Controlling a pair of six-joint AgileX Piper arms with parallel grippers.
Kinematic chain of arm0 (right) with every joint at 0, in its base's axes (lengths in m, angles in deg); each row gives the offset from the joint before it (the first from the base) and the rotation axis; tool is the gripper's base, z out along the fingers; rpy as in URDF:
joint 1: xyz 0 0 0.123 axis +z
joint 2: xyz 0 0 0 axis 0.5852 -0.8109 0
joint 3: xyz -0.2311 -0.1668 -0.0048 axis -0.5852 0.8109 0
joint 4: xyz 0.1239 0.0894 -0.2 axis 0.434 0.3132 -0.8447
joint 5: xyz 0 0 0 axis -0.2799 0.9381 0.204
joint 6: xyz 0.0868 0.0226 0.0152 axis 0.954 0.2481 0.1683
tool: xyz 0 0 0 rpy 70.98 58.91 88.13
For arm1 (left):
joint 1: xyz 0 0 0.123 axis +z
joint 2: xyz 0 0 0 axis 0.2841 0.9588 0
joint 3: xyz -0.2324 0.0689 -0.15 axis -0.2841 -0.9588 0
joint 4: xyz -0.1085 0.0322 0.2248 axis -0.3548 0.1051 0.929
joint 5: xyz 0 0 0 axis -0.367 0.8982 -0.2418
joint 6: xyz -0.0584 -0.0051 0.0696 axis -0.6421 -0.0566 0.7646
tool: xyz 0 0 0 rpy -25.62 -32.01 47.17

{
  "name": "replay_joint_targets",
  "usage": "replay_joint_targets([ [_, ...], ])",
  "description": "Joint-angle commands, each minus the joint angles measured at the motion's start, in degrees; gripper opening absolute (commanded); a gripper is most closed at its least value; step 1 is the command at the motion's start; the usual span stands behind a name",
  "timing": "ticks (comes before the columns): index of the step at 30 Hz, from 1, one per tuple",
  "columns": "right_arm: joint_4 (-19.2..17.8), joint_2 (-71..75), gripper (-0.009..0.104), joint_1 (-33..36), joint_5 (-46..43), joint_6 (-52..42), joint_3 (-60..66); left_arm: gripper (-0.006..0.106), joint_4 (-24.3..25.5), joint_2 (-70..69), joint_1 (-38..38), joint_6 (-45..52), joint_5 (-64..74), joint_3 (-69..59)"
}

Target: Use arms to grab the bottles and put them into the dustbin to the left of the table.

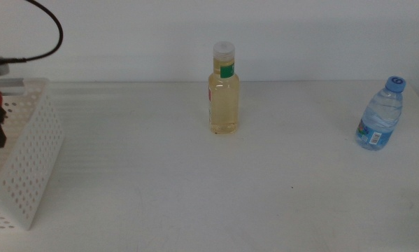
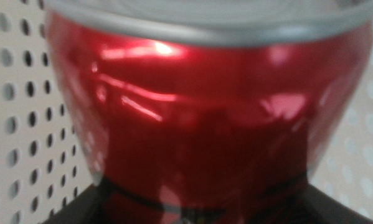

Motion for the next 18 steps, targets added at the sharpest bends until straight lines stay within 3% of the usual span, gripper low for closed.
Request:
replay_joint_targets([
  [1, -0.3, 1.6, 0.067, -0.3, -4.4, -0.5, -0.5, -0.005, -1.5, -1.5, -0.1, -0.7, -2.2, 2.2],
  [13, -0.3, 1.6, 0.067, -0.3, -4.4, -0.5, -0.5, -0.004, -0.7, 3.9, -0.1, -4.2, -1.7, 2.2],
  [18, -0.3, 1.6, 0.067, -0.3, -4.4, -0.5, -0.5, 0.007, 0.3, 4.6, -0.1, -4.2, -1.0, 2.2],
])
